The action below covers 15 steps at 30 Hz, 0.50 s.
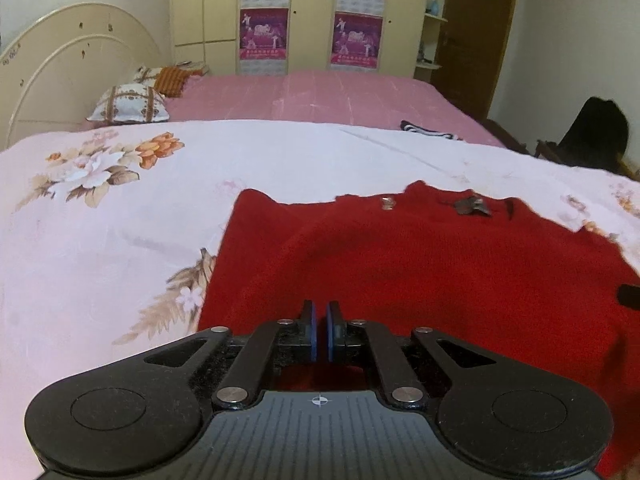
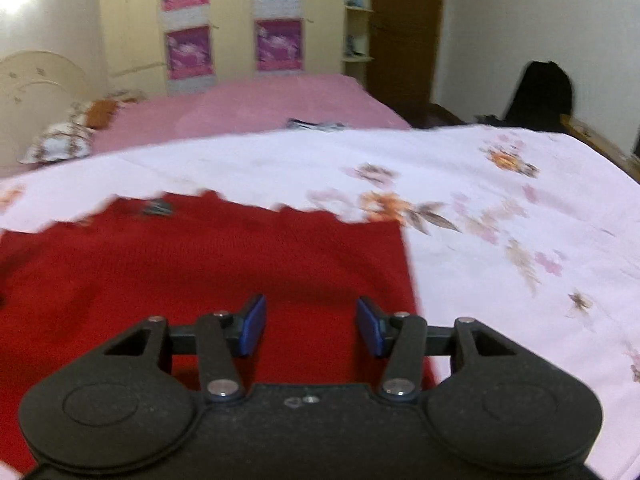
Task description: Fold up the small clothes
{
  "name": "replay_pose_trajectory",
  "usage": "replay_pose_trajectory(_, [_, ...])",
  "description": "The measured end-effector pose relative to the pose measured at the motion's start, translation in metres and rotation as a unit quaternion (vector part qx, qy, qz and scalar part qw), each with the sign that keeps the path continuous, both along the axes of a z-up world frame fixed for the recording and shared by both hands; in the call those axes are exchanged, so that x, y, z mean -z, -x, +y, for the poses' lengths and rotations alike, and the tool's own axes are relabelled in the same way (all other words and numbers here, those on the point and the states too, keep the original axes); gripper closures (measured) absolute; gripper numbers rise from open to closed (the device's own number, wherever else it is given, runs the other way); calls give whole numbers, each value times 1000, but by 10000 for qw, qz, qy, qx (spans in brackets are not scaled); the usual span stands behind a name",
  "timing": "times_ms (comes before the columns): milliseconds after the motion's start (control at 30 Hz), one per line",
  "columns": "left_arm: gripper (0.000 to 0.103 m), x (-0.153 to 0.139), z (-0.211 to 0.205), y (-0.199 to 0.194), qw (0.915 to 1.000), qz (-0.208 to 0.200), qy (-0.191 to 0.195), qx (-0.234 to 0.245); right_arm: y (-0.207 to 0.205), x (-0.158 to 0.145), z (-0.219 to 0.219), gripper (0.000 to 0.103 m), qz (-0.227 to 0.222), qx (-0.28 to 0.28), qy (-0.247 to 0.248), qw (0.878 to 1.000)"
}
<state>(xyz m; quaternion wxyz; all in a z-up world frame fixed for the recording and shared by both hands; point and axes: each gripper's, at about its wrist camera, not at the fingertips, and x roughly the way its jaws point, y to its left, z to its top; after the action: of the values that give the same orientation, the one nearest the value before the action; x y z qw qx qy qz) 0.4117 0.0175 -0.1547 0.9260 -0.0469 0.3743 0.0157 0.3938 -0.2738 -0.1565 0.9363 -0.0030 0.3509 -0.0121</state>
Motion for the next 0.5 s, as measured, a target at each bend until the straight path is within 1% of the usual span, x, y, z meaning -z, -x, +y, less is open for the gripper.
replay_pose_trajectory(100, [98,-2,-5,16,9999,-20,88,92,14,-7,26,53,-44,-444,-40,9990])
replay_pose_trajectory(267, [98,2,-17,41,9996,-21,-51,269,31,-3,61,53,85,-934,-33,9956])
replay_pose_trajectory(333, [98,7,-18,46,9995,11,-141,297,33,6,71,52,182,-1017,71,9946])
replay_pose_trajectory(433, [98,7,-17,48,9993,64,-178,323,29,19,74,51,458,-1010,134,9937])
replay_pose_trajectory(500, [98,4,-16,50,9993,122,-125,321,31,16,73,51,447,-980,81,9941])
